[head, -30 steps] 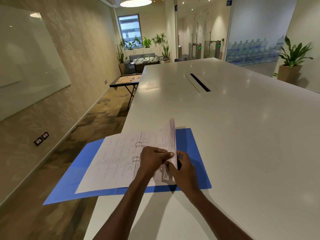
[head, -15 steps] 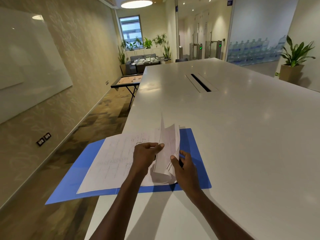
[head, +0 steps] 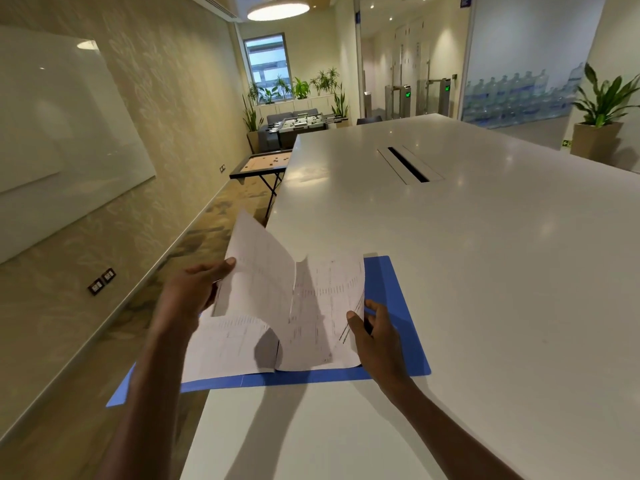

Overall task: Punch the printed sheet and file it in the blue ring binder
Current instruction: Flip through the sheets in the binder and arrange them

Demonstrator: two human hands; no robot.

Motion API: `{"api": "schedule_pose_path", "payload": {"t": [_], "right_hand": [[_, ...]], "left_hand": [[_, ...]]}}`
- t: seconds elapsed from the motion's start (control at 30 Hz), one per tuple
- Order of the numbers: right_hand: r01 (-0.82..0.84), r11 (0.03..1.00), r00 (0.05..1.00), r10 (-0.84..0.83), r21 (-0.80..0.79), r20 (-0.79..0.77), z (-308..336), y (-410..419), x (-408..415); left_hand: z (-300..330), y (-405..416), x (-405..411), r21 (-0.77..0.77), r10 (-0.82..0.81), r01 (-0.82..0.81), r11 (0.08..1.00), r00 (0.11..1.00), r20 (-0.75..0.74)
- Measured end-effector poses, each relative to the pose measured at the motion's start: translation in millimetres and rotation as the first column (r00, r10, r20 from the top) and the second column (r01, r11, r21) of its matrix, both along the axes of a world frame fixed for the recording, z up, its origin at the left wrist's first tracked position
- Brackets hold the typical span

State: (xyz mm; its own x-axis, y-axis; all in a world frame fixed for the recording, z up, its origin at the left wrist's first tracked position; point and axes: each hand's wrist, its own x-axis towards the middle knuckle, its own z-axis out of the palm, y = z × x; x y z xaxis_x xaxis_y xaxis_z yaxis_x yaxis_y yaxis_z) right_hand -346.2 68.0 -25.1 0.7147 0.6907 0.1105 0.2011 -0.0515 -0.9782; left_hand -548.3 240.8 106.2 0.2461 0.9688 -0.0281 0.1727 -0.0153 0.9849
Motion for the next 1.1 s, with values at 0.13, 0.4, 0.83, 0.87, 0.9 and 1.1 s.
{"api": "schedule_pose_path", "payload": {"t": [0.13, 0.4, 0.83, 0.87, 0.9, 1.1], "right_hand": [[-0.009, 1.0, 1.0, 0.009, 0.012, 0.007, -1, 0, 0], [-0.005, 1.0, 1.0, 0.005, 0.004, 0.021, -2, 1, -1], [-0.001, 1.0, 0.999, 0.002, -0.014, 0.05, -3, 1, -1], [-0.001, 1.0, 0.999, 0.001, -0.015, 0.053, -3, 1, -1], [-0.001, 1.0, 0.999, 0.002, -0.016, 0.054, -3, 1, -1], [0.006, 1.0, 0.999, -0.005, -0.027, 0.045, -3, 0, -1]], "left_hand": [[-6, 12, -24, 0.013, 0.086, -0.085, 0.996, 0.993, -0.076], [-25, 35, -60, 0.037, 0.225, -0.222, 0.974, 0.966, -0.129], [-107, 100, -85, 0.204, 0.39, -0.338, 0.919, 0.696, -0.603], [-118, 111, -83, 0.231, 0.386, -0.312, 0.922, 0.668, -0.637], [-119, 108, -75, 0.263, 0.386, -0.283, 0.922, 0.636, -0.668], [-62, 23, -8, 0.408, 0.38, -0.108, 0.906, 0.632, -0.676]]}}
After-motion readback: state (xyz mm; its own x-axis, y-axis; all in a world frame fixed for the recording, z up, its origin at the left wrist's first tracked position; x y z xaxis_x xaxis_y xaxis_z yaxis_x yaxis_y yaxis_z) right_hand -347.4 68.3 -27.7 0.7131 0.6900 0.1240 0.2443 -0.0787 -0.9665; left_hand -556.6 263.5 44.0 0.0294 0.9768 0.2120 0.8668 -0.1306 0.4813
